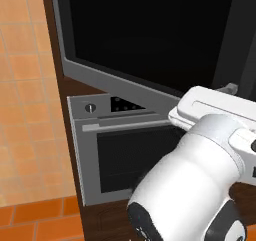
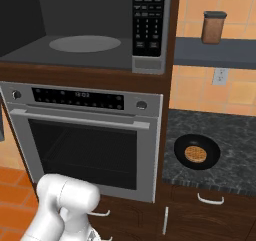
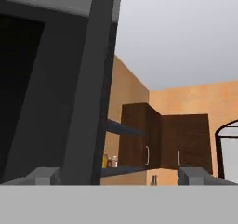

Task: Open the microwave, place the bowl with waffle inside the microwave, then close the microwave door and turn it on.

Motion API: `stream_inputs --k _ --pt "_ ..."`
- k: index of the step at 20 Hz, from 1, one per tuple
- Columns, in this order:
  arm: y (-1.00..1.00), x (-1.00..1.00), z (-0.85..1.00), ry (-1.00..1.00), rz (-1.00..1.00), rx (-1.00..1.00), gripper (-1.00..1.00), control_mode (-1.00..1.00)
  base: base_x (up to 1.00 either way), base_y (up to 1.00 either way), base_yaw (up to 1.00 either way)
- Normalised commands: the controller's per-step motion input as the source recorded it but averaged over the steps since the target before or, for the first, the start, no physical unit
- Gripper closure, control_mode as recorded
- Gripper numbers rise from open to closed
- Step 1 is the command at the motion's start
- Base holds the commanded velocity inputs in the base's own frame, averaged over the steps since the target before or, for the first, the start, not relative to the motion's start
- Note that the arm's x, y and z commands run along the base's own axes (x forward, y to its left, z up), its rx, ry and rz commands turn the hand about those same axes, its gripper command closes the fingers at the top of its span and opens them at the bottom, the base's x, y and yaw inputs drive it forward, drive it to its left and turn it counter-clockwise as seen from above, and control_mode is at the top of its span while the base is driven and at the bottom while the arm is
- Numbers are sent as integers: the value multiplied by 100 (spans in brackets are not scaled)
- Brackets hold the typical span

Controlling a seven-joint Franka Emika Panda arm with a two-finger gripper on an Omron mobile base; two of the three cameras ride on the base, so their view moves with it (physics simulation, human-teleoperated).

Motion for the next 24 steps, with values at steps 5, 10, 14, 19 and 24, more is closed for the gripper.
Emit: stream_inputs --k 5,10,14,19,24 --pt "-54 -8 -6 22 50 -5 -100 -100 0 0 0" --pt "-46 0 -4 25 67 0 -100 -100 0 0 0" --pt "-27 0 0 21 75 0 -100 -100 0 0 0" --pt "-3 20 -5 28 79 7 -100 -100 0 0 0" --pt "-2 70 -14 25 73 21 -100 -100 0 0 0"
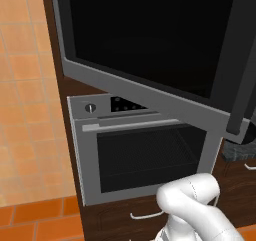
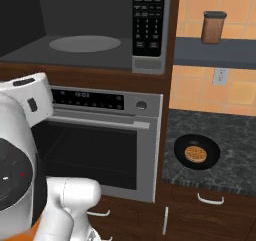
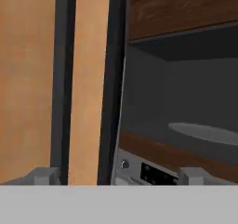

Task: Open the microwave, place the bowl with waffle inside the microwave, then close the microwave door and turn it on.

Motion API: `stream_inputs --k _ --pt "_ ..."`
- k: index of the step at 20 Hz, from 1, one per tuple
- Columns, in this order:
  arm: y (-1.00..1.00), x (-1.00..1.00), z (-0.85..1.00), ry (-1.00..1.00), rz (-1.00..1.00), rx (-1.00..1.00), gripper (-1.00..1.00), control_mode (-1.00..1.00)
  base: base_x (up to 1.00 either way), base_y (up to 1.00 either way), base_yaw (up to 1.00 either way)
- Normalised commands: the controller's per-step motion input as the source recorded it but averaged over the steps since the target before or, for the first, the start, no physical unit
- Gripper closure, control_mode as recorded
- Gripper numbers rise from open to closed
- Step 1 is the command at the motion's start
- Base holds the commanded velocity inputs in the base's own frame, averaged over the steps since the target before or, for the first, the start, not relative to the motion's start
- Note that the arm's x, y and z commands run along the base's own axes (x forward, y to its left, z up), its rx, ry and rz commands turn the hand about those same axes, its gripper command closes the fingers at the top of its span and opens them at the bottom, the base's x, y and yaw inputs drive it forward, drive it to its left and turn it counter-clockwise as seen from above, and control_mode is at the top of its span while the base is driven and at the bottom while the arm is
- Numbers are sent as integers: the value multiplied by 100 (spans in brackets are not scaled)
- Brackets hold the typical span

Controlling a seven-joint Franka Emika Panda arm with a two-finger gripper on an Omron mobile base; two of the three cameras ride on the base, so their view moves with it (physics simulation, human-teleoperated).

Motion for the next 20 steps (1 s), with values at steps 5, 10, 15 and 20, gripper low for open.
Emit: stream_inputs --k 5,10,15,20 --pt "-18 77 -28 11 66 24 -100 -100 0 0 0" --pt "11 23 -32 11 52 9 -100 -100 0 0 0" --pt "91 0 -4 17 -3 -9 -100 -100 0 0 0" --pt "68 -56 19 1 0 -10 -100 -100 0 0 0"
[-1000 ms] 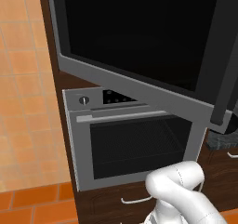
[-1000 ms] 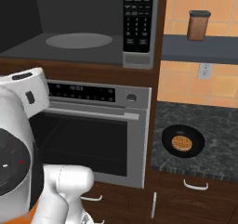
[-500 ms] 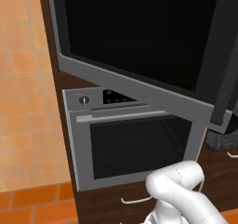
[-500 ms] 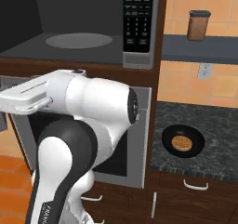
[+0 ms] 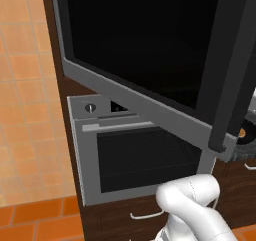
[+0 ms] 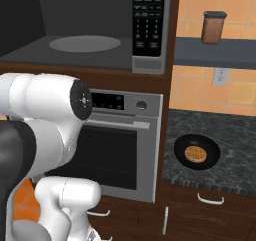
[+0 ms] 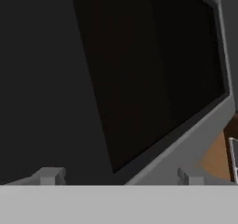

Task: Open the microwave, place the bowl with waffle inside the microwave, then close the microwave door and turn it on.

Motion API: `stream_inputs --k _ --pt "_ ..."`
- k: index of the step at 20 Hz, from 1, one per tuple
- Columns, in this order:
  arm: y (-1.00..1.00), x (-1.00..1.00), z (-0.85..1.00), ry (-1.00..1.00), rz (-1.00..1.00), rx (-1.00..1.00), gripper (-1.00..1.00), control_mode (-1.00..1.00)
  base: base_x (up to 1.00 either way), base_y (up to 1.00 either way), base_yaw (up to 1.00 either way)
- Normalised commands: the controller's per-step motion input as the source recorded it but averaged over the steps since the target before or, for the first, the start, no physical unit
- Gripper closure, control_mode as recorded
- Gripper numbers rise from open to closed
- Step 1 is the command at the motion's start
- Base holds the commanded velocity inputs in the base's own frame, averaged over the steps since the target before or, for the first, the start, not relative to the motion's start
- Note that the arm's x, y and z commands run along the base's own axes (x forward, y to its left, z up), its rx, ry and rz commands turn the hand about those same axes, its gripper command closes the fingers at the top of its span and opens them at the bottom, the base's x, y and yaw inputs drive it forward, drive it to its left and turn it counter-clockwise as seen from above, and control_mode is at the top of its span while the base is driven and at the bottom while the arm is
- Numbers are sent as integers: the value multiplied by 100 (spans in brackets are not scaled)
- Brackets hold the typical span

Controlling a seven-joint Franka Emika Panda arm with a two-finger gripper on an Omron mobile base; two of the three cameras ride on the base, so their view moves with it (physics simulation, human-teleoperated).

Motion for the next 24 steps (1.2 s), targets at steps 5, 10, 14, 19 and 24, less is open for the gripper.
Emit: stream_inputs --k 5,10,14,19,24 --pt "77 -82 14 0 7 -16 -100 -100 0 0 0" --pt "89 -12 0 22 7 -29 -100 -100 0 0 0" --pt "0 74 0 43 -8 -26 -100 -100 0 0 0" --pt "-94 86 -40 30 -31 -26 -100 -100 0 0 0" --pt "-100 59 -98 1 -39 -16 -100 -100 0 0 0"
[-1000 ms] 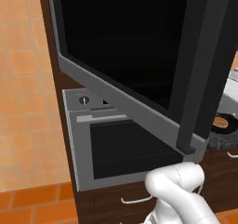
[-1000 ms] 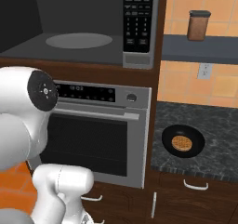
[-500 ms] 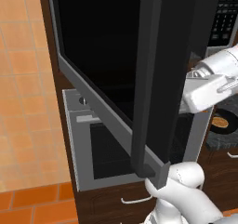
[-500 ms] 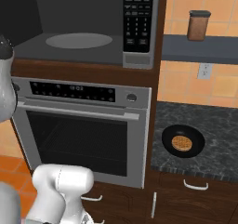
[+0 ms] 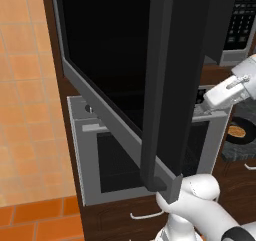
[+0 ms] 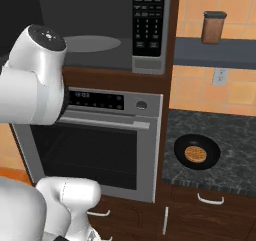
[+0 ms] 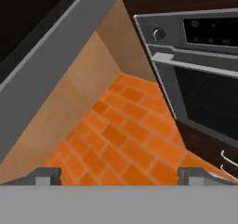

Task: Open the microwave, place the bowl with waffle inside the microwave, then close the microwave door and turn it on.

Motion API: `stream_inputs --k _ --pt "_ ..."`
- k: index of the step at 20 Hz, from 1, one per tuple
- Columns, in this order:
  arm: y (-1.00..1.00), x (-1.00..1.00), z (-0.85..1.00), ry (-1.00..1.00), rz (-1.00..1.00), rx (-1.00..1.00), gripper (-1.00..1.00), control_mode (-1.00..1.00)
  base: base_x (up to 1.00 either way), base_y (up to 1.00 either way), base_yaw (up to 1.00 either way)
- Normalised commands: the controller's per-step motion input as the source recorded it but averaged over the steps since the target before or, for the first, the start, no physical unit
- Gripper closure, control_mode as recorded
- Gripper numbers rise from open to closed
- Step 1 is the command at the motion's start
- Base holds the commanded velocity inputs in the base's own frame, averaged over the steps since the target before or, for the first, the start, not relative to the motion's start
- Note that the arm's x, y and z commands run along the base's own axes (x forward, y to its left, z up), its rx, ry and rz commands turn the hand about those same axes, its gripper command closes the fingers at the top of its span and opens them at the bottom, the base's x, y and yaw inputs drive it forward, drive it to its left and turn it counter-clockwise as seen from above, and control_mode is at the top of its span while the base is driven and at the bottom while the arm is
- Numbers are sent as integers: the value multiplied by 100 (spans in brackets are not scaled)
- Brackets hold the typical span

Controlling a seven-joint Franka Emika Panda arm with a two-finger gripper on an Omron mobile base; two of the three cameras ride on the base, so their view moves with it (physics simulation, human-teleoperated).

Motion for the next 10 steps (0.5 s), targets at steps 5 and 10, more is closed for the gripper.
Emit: stream_inputs --k 5,10 --pt "-100 41 -91 0 -40 -6 -100 -100 0 0 0" --pt "-100 52 -73 4 -37 -6 -100 -100 0 0 0"
